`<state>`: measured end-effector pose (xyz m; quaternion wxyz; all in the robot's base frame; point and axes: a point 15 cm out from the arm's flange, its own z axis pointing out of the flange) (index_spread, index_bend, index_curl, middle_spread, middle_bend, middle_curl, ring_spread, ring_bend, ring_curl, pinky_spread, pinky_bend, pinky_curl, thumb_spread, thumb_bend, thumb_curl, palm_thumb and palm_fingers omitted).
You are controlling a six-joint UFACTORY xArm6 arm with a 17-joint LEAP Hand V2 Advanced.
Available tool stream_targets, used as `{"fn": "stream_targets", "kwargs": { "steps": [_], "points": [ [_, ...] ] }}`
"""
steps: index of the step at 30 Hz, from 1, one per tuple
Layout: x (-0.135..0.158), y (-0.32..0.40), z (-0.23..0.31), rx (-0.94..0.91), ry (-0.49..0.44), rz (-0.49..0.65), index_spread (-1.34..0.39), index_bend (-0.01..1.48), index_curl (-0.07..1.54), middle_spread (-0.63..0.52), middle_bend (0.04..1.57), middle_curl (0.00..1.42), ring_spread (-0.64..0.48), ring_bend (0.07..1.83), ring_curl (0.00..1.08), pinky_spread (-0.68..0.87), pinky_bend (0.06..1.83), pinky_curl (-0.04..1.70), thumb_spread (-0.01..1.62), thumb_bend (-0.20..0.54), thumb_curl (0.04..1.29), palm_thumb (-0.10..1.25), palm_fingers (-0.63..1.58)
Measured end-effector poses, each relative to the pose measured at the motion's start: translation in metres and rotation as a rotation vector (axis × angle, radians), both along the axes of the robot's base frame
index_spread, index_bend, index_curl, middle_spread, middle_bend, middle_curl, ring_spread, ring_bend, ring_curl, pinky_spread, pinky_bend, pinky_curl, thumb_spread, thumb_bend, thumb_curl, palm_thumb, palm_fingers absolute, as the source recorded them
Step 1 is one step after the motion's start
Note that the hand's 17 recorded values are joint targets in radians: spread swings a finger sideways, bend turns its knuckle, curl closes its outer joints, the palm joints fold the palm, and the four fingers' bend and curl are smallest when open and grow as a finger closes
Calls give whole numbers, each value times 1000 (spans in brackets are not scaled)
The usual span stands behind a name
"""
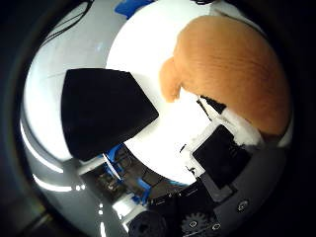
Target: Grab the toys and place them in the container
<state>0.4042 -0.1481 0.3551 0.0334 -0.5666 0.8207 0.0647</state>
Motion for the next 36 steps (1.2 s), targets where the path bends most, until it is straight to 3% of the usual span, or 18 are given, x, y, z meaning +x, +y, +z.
{"fn": "stream_targets", "kwargs": {
  "steps": [9,20,30,36],
  "points": [
    [-27,3,100,-49,-109,50,-337,1182,1009,-305,1334,1149,-330,1466,995,-243,1402,1158,1056,-12,644,1078,606],
    [-34,50,184,-100,-256,153,-331,1165,1018,-292,1335,1142,-337,1442,1013,-241,1395,1162,1045,-14,671,1068,630],
    [-8,132,202,-86,-353,267,-332,1146,1021,-290,1317,1144,-347,1416,1020,-245,1398,1150,1027,-13,684,1067,647],
    [18,180,221,-76,-476,320,-333,1140,1023,-290,1302,1143,-348,1409,1018,-246,1390,1145,1021,-15,683,1059,658]
  ]
}}
